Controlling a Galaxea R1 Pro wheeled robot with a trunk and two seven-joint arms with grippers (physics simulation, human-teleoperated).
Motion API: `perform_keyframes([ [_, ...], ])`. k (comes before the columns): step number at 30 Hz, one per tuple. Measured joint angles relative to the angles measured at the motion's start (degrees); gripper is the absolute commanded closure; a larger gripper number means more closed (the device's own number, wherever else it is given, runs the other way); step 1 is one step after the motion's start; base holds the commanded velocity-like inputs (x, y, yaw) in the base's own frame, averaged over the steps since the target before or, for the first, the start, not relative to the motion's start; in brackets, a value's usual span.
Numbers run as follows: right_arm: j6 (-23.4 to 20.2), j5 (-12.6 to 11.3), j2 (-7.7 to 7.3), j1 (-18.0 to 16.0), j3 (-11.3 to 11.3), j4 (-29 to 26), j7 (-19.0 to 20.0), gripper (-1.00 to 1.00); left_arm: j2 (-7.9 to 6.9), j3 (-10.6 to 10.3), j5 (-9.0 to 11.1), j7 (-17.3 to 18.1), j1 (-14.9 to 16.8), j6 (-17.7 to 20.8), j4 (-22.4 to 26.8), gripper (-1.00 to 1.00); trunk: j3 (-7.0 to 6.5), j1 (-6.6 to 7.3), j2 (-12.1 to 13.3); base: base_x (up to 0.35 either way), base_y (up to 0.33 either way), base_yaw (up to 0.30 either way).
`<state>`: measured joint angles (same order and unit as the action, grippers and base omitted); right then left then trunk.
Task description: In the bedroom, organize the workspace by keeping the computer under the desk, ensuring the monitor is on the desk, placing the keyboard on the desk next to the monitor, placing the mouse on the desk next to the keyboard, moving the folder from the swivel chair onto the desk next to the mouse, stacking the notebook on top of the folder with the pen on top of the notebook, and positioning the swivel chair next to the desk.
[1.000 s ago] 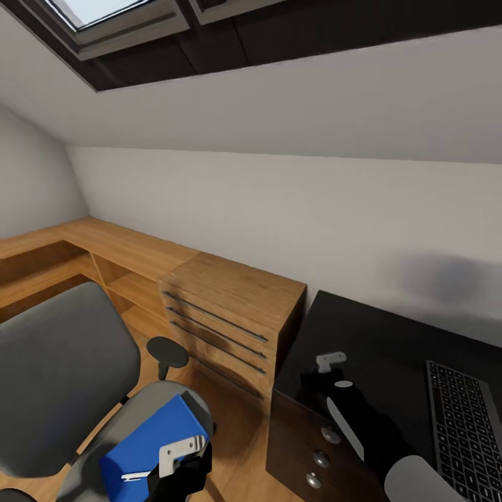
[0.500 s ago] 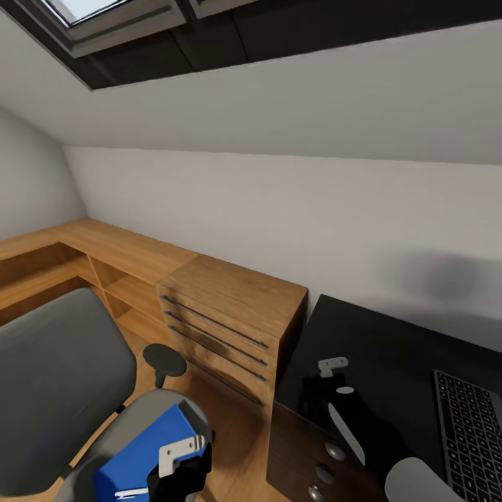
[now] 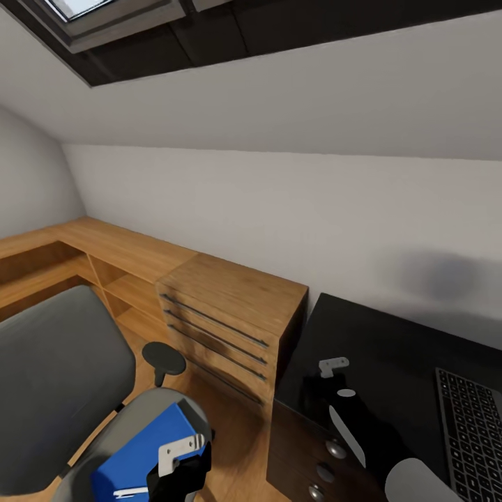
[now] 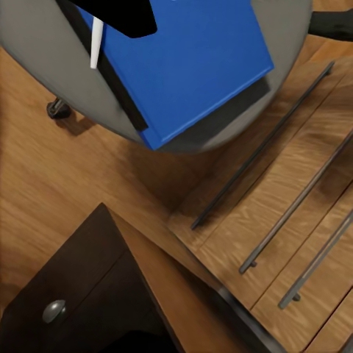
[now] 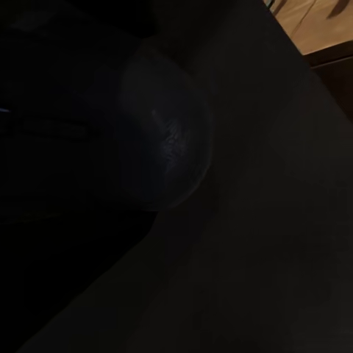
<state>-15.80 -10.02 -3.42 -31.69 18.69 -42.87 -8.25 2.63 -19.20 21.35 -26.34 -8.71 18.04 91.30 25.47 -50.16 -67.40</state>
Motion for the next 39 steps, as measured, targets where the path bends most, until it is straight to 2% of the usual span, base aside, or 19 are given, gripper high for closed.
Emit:
perform_keyframes([
  [7,0.02,0.0,0.02,0.0,0.0,0.0,0.0,1.0,0.0,0.0,0.0,0.0,0.0,0.0,0.0,-1.0,1.26,-1.54,-2.81,0.0,0.0,0.0],
  [14,0.02,0.18,0.06,0.0,0.0,0.0,0.0,1.0,0.0,0.0,-0.02,0.0,0.0,0.0,-0.1,-1.0,1.26,-1.54,-2.82,0.0,0.0,0.0],
  [15,0.02,0.2,0.06,0.0,0.0,0.0,0.0,-1.0,0.0,0.0,-0.01,0.0,0.0,0.0,-0.13,-1.0,1.26,-1.54,-2.82,0.0,0.0,0.0],
  [26,0.06,0.01,0.0,0.0,-0.03,-0.35,0.3,-1.0,0.0,0.07,-0.08,-0.15,0.0,-0.07,-0.18,-1.0,1.26,-1.54,-2.82,0.0,0.0,0.0],
  [39,0.46,-0.11,-0.03,0.0,-0.06,-4.54,0.23,-1.0,0.0,0.01,-0.13,0.08,0.0,-0.09,-0.33,-1.0,-1.07,1.31,2.38,0.0,0.0,0.0],
])
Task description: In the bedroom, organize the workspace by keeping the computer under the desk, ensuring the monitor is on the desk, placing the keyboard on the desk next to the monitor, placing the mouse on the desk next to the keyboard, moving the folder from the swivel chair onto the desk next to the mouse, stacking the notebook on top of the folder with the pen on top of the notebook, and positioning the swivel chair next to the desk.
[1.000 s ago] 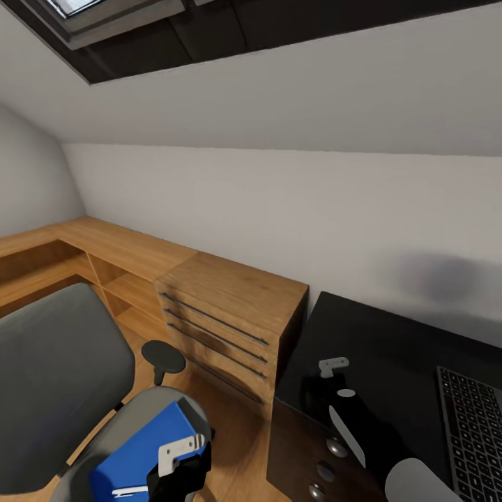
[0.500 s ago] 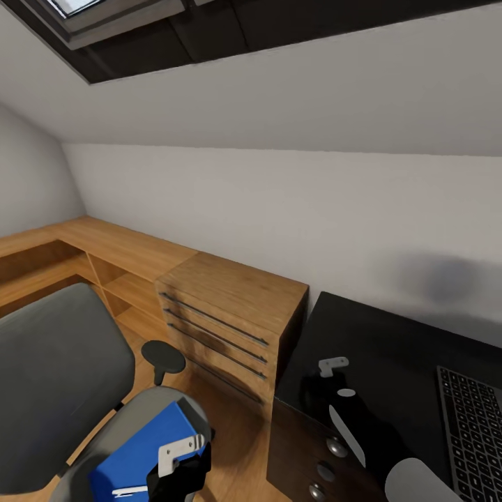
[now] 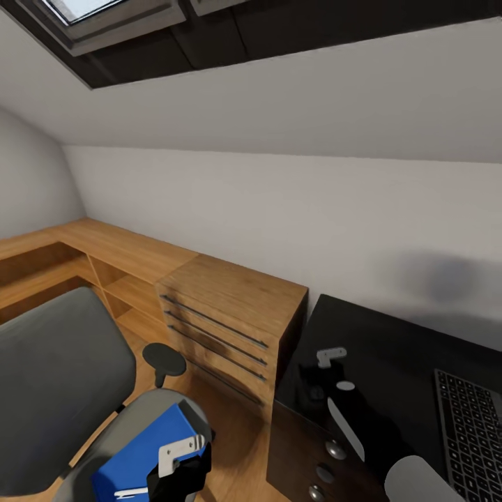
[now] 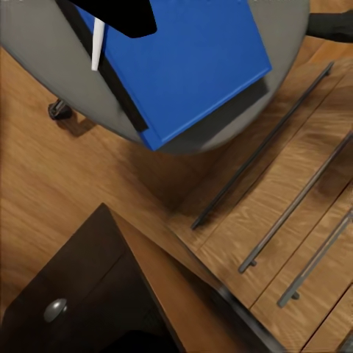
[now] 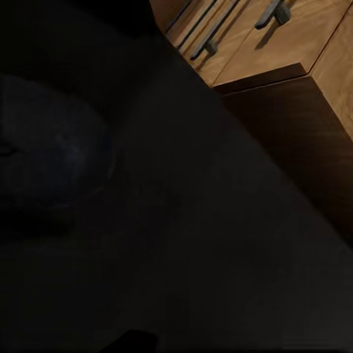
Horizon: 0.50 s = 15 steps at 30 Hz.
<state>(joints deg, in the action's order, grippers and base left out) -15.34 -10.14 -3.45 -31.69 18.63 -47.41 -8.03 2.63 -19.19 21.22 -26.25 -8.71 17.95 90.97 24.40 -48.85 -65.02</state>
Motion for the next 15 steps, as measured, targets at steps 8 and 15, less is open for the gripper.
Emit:
perform_keyframes([
  [8,0.03,-0.03,-0.05,0.02,-0.05,-1.07,-0.07,-1.0,0.0,-0.02,0.0,-0.06,0.0,0.0,-0.04,-1.0,-1.44,1.76,3.21,0.0,0.0,0.0],
  [15,-1.26,-0.23,-0.25,2.96,-0.15,-8.99,-0.25,-1.0,0.0,0.05,-0.05,-0.25,0.0,-0.08,-0.1,-1.0,-2.69,3.3,6.02,0.0,0.0,0.0],
])
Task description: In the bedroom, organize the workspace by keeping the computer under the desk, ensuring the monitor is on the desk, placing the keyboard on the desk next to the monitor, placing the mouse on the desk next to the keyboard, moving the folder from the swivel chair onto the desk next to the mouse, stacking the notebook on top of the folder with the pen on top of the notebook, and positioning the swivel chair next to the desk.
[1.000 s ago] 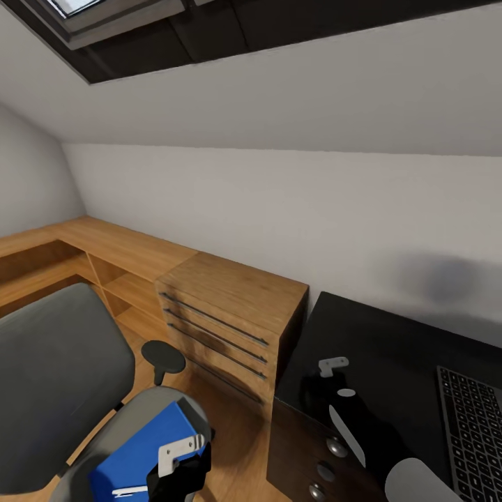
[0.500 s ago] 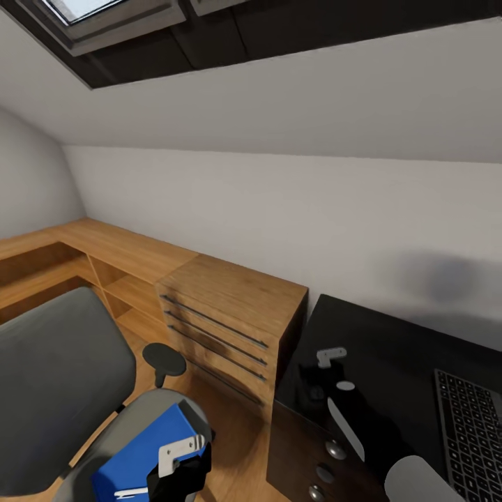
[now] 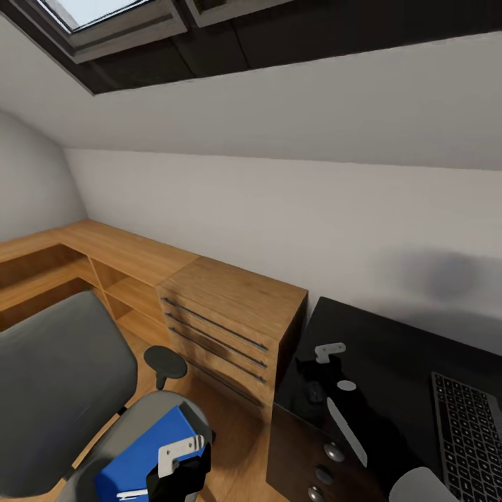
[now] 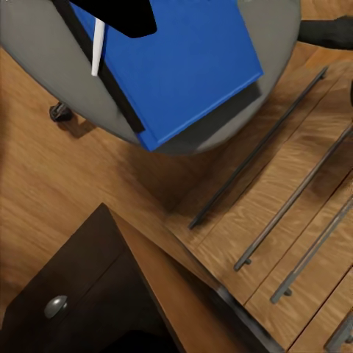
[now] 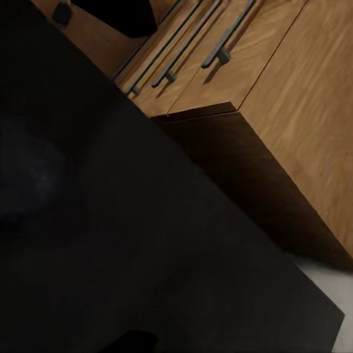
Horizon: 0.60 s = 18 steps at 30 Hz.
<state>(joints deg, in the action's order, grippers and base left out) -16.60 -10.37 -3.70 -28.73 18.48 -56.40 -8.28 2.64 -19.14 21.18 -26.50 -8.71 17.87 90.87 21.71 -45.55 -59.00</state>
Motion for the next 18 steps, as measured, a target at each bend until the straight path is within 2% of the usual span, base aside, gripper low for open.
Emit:
perform_keyframes([
  [6,-4.72,-0.5,-0.07,2.89,0.01,-7.98,-0.24,-1.0,0.0,0.0,0.0,-0.02,0.0,-0.01,-0.01,-1.0,-1.08,1.32,2.41,0.0,0.0,0.0],
  [9,-5.72,-0.84,-0.08,5.11,0.02,-12.07,-0.27,-1.0,-0.01,0.01,0.03,-0.02,0.0,0.02,-0.01,-1.0,-1.62,1.98,3.61,0.0,0.0,0.0],
  [12,-6.19,-2.2,-0.09,6.97,0.0,-15.8,-0.29,-1.0,0.0,0.02,0.06,-0.02,0.0,0.06,-0.01,-1.0,-2.16,2.64,4.82,0.0,0.0,0.0],
  [13,-7.64,-7.61,-0.12,8.23,-0.05,-19.64,-0.47,-1.0,0.0,0.02,0.01,-0.02,0.0,0.07,-0.01,-1.0,-2.34,2.86,5.22,0.0,0.0,0.0],
  [18,-8.1,-9.08,-0.17,8.43,-0.09,-20.35,-1.23,-1.0,0.0,0.05,0.0,-0.09,0.0,0.07,-0.01,-1.0,-3.24,3.95,7.23,0.0,0.0,0.0],
])
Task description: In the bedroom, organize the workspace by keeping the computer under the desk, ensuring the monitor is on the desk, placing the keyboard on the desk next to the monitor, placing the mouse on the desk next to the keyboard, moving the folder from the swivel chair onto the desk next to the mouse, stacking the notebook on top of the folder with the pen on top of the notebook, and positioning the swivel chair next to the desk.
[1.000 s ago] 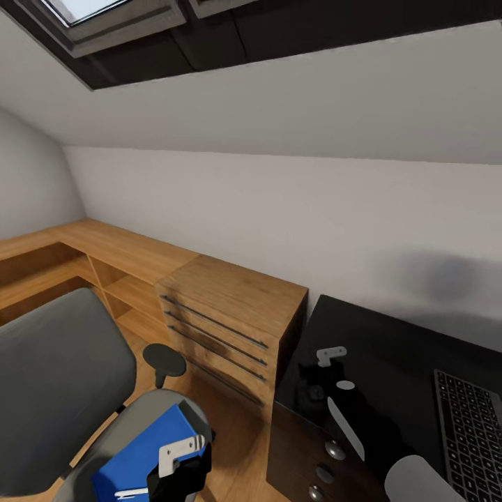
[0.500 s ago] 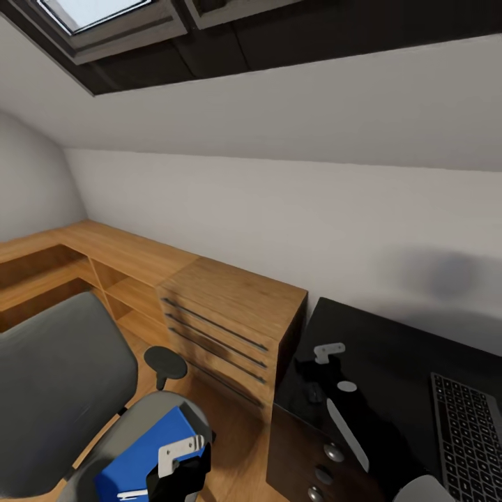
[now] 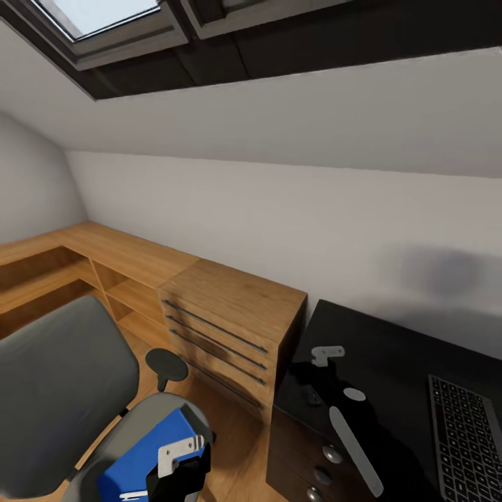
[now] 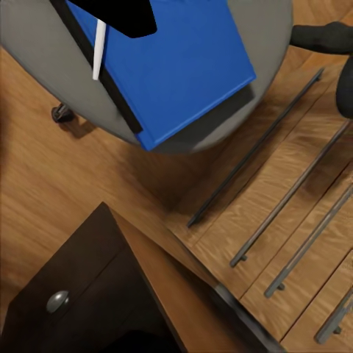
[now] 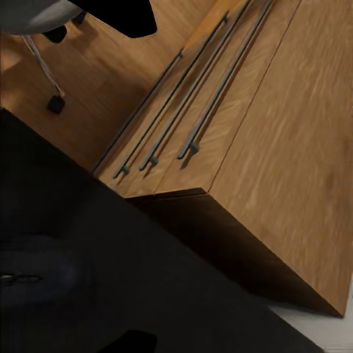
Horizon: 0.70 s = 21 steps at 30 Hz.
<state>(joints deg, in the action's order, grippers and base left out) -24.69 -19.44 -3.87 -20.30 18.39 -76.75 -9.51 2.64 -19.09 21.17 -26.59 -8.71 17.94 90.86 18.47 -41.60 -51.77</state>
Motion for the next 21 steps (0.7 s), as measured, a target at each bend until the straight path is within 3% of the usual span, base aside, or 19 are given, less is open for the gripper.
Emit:
perform_keyframes([
  [5,-0.03,-0.33,-0.06,0.05,-0.06,-0.15,-1.35,-1.0,0.0,-0.01,0.07,0.01,0.01,0.01,-0.01,-1.0,-0.96,1.1,2.01,0.0,0.0,-0.062],
  [21,0.21,-0.21,-0.1,0.06,-0.13,0.0,-1.43,-1.0,0.09,-0.02,0.08,-0.18,0.01,0.01,-0.01,-1.0,-4.84,4.62,8.43,-0.005,0.0,-0.183],
])
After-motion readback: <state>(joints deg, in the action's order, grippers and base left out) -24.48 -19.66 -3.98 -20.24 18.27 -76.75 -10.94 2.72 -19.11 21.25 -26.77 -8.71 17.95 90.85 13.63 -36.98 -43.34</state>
